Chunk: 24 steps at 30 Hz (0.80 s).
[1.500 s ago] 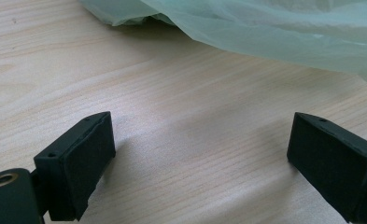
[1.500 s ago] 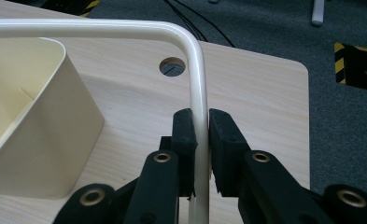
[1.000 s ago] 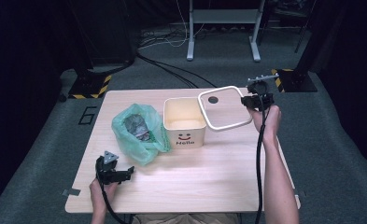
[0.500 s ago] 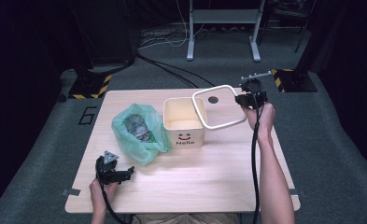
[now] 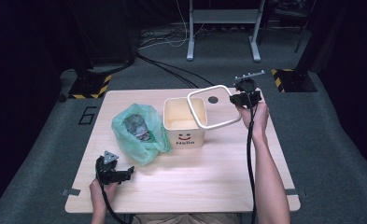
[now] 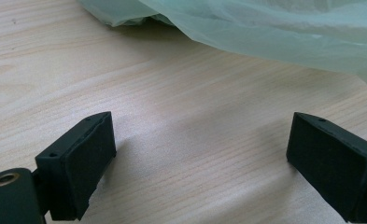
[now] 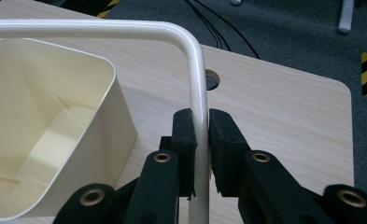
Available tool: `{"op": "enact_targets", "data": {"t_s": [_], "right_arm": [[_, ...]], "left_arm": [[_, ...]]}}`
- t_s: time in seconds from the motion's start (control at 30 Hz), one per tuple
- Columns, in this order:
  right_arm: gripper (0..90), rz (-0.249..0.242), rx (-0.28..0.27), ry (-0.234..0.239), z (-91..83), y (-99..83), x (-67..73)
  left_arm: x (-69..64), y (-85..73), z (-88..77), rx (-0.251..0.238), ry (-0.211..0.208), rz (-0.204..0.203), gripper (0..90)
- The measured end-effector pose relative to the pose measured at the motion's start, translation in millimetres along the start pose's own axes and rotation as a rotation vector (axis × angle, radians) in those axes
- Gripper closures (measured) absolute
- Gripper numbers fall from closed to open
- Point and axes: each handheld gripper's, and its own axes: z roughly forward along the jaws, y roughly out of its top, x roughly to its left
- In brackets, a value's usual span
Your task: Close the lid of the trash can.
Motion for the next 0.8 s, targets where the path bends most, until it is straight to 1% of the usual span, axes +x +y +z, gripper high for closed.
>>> {"op": "enact_targets", "data": {"t_s": [0.8], "right_arm": [[80.8, -0.004, 0.018, 0.037, 18.1, 4.3, 15.7]], "left_arm": [[0.1, 0.0, -0.1, 0.001, 0.000, 0.002, 7.9]]}}
